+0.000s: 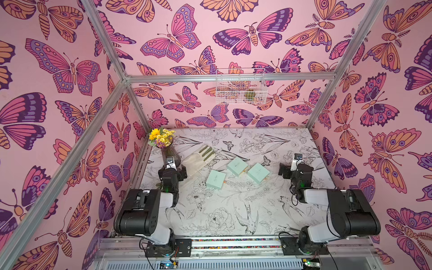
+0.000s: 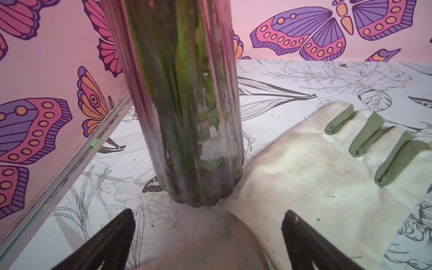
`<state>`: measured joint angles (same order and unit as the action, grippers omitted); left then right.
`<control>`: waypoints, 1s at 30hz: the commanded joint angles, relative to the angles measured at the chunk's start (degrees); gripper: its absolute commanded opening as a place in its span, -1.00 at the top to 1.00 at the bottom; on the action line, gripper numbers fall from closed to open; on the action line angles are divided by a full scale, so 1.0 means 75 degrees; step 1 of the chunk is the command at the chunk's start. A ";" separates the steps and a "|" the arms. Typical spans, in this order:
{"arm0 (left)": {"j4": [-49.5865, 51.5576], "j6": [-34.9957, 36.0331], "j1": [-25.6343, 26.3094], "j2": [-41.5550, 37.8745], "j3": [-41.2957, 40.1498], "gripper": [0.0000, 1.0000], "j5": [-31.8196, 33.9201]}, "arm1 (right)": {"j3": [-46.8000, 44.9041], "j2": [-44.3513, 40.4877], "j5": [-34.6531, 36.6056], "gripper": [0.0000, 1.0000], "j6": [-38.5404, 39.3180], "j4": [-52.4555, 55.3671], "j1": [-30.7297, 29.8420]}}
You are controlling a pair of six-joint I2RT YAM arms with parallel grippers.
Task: Place the earrings into the drawer-style jewelry box
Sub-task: Open the drawer in the jewelry box.
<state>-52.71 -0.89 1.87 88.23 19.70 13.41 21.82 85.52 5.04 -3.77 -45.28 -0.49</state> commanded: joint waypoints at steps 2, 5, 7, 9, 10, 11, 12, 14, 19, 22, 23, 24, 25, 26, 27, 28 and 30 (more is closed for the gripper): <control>-0.0151 0.0013 -0.0047 0.0078 0.0080 -0.98 -0.0054 | 0.0166 0.0082 -0.0064 -0.98 0.0088 -0.0115 0.0036; -0.0156 0.0013 -0.0053 0.0067 0.0080 -0.98 -0.0054 | 0.0172 0.0082 -0.0068 -0.98 0.0081 -0.0113 0.0033; -0.0155 0.0013 -0.0050 0.0072 0.0080 -0.98 -0.0054 | 0.0172 0.0082 -0.0052 -0.98 0.0069 -0.0103 0.0029; -0.0153 0.0013 -0.0050 0.0072 0.0080 -0.98 -0.0054 | 0.0168 0.0082 -0.0042 -0.98 0.0057 -0.0098 0.0031; -0.0156 0.0013 -0.0050 0.0073 0.0080 -0.98 -0.0054 | 0.0172 0.0082 -0.0040 -0.98 0.0060 -0.0101 0.0029; -0.0154 0.0015 -0.0050 0.0072 0.0080 -0.98 -0.0054 | 0.0172 0.0093 -0.0042 -0.98 0.0057 -0.0104 0.0038; -0.0154 0.0013 -0.0050 0.0066 0.0080 -0.98 -0.0054 | 0.0172 0.0100 -0.0040 -0.98 0.0054 -0.0099 0.0033; -0.0146 0.0014 -0.0056 0.0081 0.0080 -0.98 -0.0063 | 0.0184 0.0094 -0.0034 -0.98 0.0046 -0.0098 0.0033; -0.0153 0.0018 -0.0050 0.0072 0.0080 -0.98 -0.0065 | 0.0172 0.0088 -0.0048 -0.98 0.0054 -0.0098 0.0024; -0.0555 0.0072 0.0029 -0.0133 -0.0189 -0.98 0.0223 | 0.0149 0.0054 -0.0119 -0.98 0.0087 -0.0196 0.0027; -0.0572 0.0065 0.0077 -0.0349 -0.0483 -0.98 0.0236 | 0.0121 -0.0006 -0.0273 -0.98 0.0171 -0.0305 0.0028; -0.0785 0.0150 0.0127 -0.0540 -0.0717 -0.98 0.0129 | 0.0108 -0.0206 -0.0456 -0.98 0.0252 -0.0224 0.0030; -0.1420 0.0368 0.0285 -0.0632 -0.0950 -0.98 0.0396 | 0.0162 -0.0528 -0.0497 -0.98 0.0225 0.0232 0.0021; -0.1480 0.0582 0.0621 -0.0860 -0.1028 -0.98 0.1220 | 0.0254 -0.0844 -0.0468 -0.98 0.0201 0.0718 0.0023; -0.1107 0.0816 0.0999 -0.1259 -0.0986 -0.98 0.1985 | 0.0378 -0.1242 -0.0498 -0.98 0.0176 0.1320 0.0029; -0.0399 0.1025 0.1286 -0.1712 -0.0843 -0.98 0.2350 | 0.0498 -0.1622 -0.0462 -0.98 0.0121 0.1879 0.0021; 0.1163 0.0843 0.1606 -0.2679 -0.0447 -0.98 0.2934 | 0.0502 -0.2236 -0.0275 -0.98 -0.0241 0.2160 0.0029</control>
<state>-52.01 3.27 11.44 75.20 13.45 24.93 23.18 74.28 2.70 -3.44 -35.57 -0.49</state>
